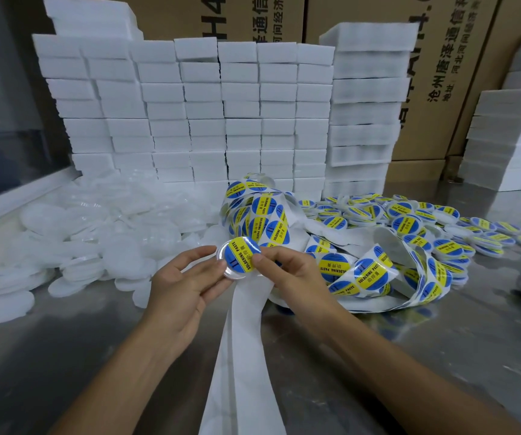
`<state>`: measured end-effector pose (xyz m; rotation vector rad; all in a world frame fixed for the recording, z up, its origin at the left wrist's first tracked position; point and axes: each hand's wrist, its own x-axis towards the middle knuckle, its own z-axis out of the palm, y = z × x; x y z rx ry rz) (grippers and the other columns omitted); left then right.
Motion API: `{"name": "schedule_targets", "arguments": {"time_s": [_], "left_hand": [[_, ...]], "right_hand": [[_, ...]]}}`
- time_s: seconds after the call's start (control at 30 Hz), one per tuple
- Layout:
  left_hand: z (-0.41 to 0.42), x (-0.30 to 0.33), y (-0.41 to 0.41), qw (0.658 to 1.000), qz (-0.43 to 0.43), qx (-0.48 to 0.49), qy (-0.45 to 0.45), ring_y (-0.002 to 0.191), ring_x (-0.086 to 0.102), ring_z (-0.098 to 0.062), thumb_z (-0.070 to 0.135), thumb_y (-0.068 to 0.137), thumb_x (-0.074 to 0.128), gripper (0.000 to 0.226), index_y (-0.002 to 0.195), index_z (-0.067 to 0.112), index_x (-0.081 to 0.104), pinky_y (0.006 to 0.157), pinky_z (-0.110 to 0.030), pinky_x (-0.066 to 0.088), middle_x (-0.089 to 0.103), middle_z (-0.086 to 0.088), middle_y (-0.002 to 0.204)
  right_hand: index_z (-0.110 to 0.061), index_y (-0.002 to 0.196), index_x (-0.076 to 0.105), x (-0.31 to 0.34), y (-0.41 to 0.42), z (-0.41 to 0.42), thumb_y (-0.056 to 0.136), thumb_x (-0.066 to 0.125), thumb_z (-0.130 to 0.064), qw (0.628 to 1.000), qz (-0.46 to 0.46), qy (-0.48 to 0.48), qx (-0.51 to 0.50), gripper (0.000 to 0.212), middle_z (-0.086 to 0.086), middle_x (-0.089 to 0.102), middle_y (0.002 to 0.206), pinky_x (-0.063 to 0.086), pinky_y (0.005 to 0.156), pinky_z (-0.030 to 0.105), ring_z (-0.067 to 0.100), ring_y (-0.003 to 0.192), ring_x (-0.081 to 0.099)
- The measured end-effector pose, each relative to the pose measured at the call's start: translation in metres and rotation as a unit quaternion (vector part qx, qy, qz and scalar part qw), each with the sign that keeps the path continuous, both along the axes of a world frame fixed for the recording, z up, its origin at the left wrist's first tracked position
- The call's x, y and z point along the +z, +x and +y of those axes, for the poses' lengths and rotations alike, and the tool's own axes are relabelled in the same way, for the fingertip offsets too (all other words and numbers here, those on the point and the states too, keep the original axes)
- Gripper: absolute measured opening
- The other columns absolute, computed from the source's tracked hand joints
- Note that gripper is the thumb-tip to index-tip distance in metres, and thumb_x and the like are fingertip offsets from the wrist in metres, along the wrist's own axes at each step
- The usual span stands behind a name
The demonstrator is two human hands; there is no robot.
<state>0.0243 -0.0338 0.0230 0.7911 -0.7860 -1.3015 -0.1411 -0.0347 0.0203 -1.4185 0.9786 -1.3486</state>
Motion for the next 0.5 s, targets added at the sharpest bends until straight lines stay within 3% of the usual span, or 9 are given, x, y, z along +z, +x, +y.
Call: {"name": "schedule_targets", "arguments": {"time_s": [0.1, 0.27, 0.5], "left_hand": [[0.0009, 0.0015, -0.0013, 1.0, -0.004, -0.001, -0.003, 0.08, 0.075, -0.026, 0.001, 0.064, 0.072, 0.035, 0.098, 0.004, 0.064, 0.063, -0.027, 0.059, 0.075, -0.016, 0.086], [0.0018, 0.0016, -0.0011, 1.0, -0.016, -0.004, -0.007, 0.081, 0.075, -0.027, 0.006, 0.058, 0.074, 0.041, 0.098, 0.003, 0.064, 0.063, -0.027, 0.059, 0.075, -0.017, 0.086], [0.0026, 0.0016, -0.0001, 0.999, -0.043, -0.006, -0.011, 0.084, 0.074, -0.027, 0.009, 0.058, 0.076, 0.043, 0.1, 0.004, 0.066, 0.064, -0.027, 0.059, 0.076, -0.015, 0.089]], "right_hand": [[-0.02, 0.09, 0.077, -0.0007, 0.0002, -0.0001, 0.09, 0.069, -0.025, 1.0, 0.004, 0.0, -0.001, 0.01, 0.003, 0.074, 0.103, 0.051, 0.098, 0.039, 0.025, 0.106, 0.065], [-0.02, 0.09, 0.077, -0.0025, 0.001, -0.0011, 0.09, 0.069, -0.027, 1.0, 0.019, -0.007, -0.001, 0.012, 0.004, 0.074, 0.101, 0.052, 0.095, 0.043, 0.029, 0.103, 0.065], [-0.026, 0.087, 0.077, -0.0034, 0.0, -0.0022, 0.091, 0.068, -0.03, 0.999, 0.035, -0.01, 0.003, 0.01, -0.006, 0.074, 0.099, 0.055, 0.089, 0.027, 0.011, 0.099, 0.067]]}}
